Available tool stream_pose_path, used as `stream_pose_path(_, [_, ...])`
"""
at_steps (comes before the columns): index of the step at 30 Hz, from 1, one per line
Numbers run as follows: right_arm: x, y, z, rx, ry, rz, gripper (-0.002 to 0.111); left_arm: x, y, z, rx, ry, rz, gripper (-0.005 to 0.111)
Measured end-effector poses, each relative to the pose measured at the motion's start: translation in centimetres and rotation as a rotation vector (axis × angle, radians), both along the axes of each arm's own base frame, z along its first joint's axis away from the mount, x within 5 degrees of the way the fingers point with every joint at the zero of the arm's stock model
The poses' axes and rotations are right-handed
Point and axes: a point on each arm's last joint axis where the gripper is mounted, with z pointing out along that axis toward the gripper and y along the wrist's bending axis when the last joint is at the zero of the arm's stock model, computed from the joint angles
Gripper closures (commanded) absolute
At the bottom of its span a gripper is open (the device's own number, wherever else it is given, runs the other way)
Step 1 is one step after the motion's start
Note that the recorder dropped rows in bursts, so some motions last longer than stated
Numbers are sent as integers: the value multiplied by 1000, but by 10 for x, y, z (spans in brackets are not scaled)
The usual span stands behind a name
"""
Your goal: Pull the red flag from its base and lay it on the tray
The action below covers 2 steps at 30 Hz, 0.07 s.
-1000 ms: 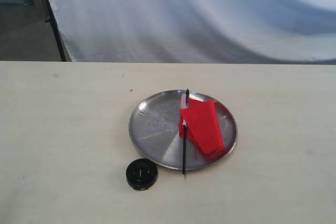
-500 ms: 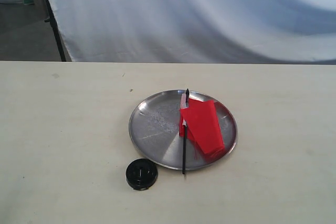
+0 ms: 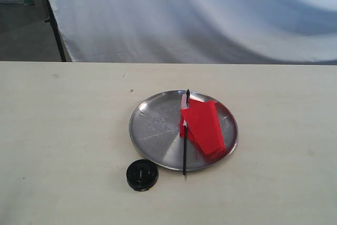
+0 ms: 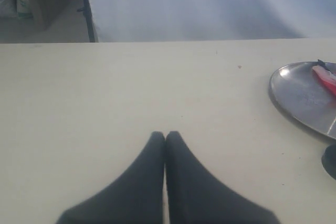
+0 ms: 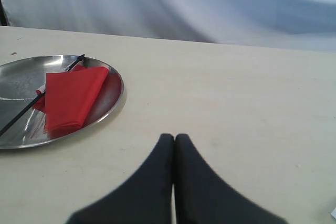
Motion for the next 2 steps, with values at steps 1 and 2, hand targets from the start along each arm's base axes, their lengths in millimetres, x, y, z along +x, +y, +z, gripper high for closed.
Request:
stream_pose_path(1, [0, 0, 0, 0, 0, 0, 109, 0, 0, 0, 0, 0, 0, 107])
stream_pose_path(2, [0, 0, 0, 0, 0, 0, 109, 0, 0, 0, 0, 0, 0, 107])
